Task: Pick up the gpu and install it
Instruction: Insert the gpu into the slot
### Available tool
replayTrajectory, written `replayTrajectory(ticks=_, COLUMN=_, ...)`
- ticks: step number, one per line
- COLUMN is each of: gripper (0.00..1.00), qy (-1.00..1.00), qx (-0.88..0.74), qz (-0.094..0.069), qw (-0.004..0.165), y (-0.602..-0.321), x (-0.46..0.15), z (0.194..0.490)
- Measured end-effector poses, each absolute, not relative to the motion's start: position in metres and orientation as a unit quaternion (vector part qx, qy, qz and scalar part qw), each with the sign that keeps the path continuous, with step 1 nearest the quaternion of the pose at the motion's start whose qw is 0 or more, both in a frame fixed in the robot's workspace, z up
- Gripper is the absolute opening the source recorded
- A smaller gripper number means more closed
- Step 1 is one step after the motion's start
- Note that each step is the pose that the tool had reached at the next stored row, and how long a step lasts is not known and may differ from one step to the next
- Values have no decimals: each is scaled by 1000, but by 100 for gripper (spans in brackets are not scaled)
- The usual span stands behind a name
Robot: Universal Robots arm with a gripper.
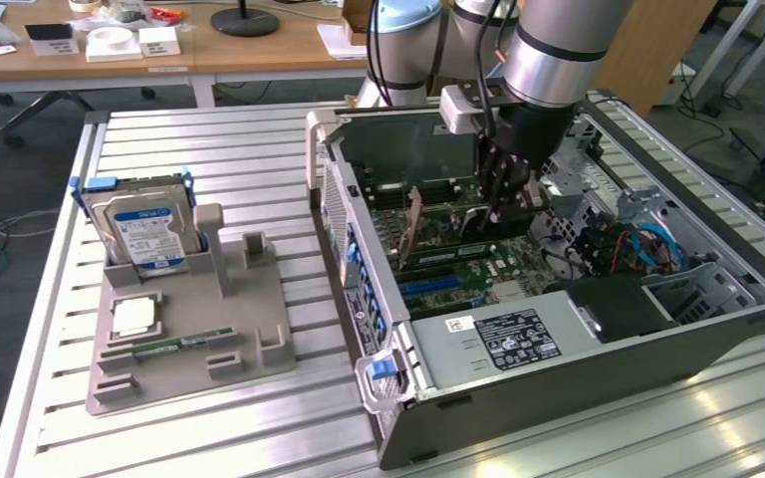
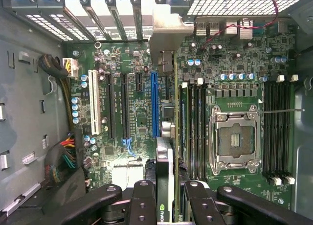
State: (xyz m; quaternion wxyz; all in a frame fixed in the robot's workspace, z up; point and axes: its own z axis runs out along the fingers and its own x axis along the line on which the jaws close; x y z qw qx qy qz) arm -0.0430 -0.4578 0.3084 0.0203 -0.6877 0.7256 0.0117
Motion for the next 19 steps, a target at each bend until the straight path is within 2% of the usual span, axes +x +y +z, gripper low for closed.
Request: replayTrajectory(ticks=19, gripper=27, qy=725, qx=-689, qz=12, qw=20, y=-458, x=-43, z=304)
